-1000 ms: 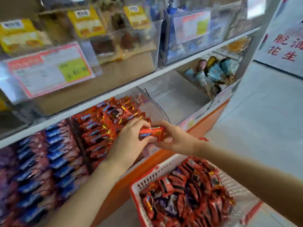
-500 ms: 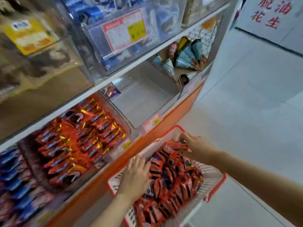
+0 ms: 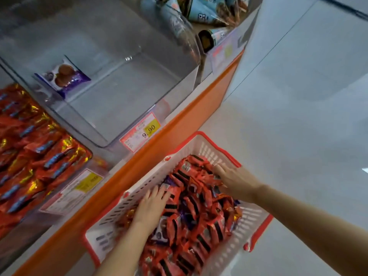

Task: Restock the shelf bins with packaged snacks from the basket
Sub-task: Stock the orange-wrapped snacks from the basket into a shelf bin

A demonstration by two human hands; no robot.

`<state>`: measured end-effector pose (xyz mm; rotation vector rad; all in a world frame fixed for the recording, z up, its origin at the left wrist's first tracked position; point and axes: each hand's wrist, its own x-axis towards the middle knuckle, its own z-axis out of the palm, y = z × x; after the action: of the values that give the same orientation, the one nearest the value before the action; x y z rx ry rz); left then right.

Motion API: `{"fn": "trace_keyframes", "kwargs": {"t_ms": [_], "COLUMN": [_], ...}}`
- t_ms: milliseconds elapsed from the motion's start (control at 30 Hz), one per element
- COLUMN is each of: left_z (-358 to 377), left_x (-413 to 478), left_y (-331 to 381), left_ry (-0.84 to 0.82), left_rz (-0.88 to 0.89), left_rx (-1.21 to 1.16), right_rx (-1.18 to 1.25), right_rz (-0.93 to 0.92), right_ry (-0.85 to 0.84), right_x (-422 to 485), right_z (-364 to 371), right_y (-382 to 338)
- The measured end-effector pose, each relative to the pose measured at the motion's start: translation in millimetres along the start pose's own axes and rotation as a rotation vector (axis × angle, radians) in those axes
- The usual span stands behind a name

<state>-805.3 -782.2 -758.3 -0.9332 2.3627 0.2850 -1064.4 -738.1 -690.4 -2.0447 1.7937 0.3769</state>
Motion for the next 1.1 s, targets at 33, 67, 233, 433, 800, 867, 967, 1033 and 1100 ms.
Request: {"fn": "trace_keyframes", "kwargs": {"t_ms": [33, 67, 233, 433, 800, 867, 967, 1033, 1100], "left_z": [2, 5, 16, 17, -95, -115, -142, -153, -159], "left_x": [9, 17, 38, 39, -52, -74, -106, -121, -133], "left_y": [2, 2, 14, 25, 44, 45, 41, 34, 26], "left_ry": [-0.007, -0.011, 0.003, 0.006, 0.430, 0.461, 0.464, 0.440, 0.414], "left_rz": [0.000, 0.000, -0.034, -0.123, -0.474, -0.524, -0.523, -0.536, -0.525], "left_rx": [-0.018, -0.022, 0.072, 0.024, -1.309, -1.402, -1.526, -1.601, -1.652], "right_rx": [-0.004, -0.006, 0.078, 0.125, 0.482, 0.519, 0.614, 0.701, 0.864], "right_rz": [0.002, 0.005, 0.005, -0.005, 0.106, 0.103, 0.175, 0.219, 0.262], "right_ry": [-0.002, 0.001, 0.022, -0.013, -0.103, -0.126, -0.167, -0.178, -0.207], "right_x": [1, 2, -2, -18, -49, -51, -51, -49, -48], "right_z": [9, 16, 31, 21, -69, -91, -116, -127, -135], "right_y": [2, 4, 9, 13, -9, -17, -35, -48, -63]}}
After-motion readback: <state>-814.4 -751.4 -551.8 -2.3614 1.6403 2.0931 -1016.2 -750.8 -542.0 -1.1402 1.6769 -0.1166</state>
